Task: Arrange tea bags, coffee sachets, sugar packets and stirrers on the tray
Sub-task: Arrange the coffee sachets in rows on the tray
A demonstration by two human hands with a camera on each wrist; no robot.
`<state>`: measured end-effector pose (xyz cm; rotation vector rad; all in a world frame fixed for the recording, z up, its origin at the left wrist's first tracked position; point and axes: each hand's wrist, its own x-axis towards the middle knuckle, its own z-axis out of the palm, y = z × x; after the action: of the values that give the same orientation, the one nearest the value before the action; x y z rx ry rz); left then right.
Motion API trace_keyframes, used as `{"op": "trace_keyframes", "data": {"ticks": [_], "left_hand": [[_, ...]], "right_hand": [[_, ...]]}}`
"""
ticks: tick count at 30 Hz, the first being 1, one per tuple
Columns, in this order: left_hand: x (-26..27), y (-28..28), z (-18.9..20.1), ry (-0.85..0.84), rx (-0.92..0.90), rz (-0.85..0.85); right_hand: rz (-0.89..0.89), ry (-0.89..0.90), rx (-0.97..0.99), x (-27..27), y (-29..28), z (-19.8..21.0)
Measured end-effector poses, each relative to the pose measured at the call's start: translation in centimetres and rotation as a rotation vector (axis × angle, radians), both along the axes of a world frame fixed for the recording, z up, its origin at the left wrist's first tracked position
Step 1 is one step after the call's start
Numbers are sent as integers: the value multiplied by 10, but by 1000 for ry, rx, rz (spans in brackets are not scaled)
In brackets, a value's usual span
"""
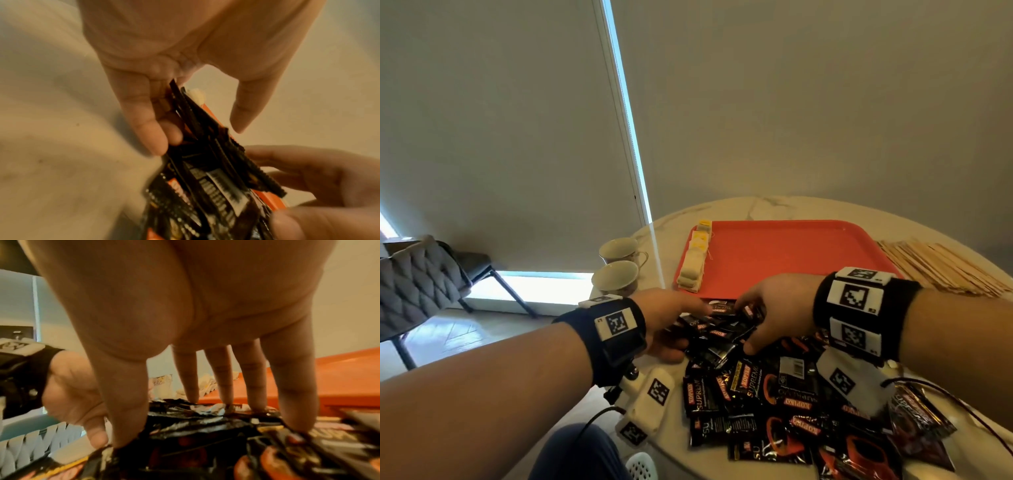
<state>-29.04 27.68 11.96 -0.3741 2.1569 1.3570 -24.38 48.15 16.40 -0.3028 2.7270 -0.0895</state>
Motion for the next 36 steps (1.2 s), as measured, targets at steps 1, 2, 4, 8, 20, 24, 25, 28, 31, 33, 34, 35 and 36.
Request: {"op": "trace_keyframes", "data": {"ticks": [1,2,4,8,20,24,25,28,31,33,34,35,36], "left_hand": [[2,1,1,-11,10,-12],[3,2,2,-20,25,-19],[4,5,4,-17,66,-8],[1,10,0,45,105,63],[6,-6,5,123,54,108],[13,-9,9,188,-44,62],[14,-9,9,206,-71,47],[16,-10,10,222,-116,4],[17,-18,13,205,-106,-37],[18,-25,15,213,-117,-67],[19,-30,15,228,-131,-75],[20,-35,16,241,-148,-79],[22,-40,16,247,-168,-86]], "right_hand": [[14,6,9,0,-4,-1],[25,15,10,-1,-8,-1],[44,33,-2,-3,-13,-3],[45,45,-65,-9,-18,-5],[34,33,-112,-6,-26,2],[44,-12,-55,-7,-32,2],[56,-23,-50,-7,-34,0],[78,-22,-23,-7,-42,-4],[115,-20,30,-10,-46,-4],[133,-7,44,-13,-47,-5],[135,3,45,-14,-47,-6],[134,11,46,-15,-47,-8],[133,18,48,-16,-47,-9]]}}
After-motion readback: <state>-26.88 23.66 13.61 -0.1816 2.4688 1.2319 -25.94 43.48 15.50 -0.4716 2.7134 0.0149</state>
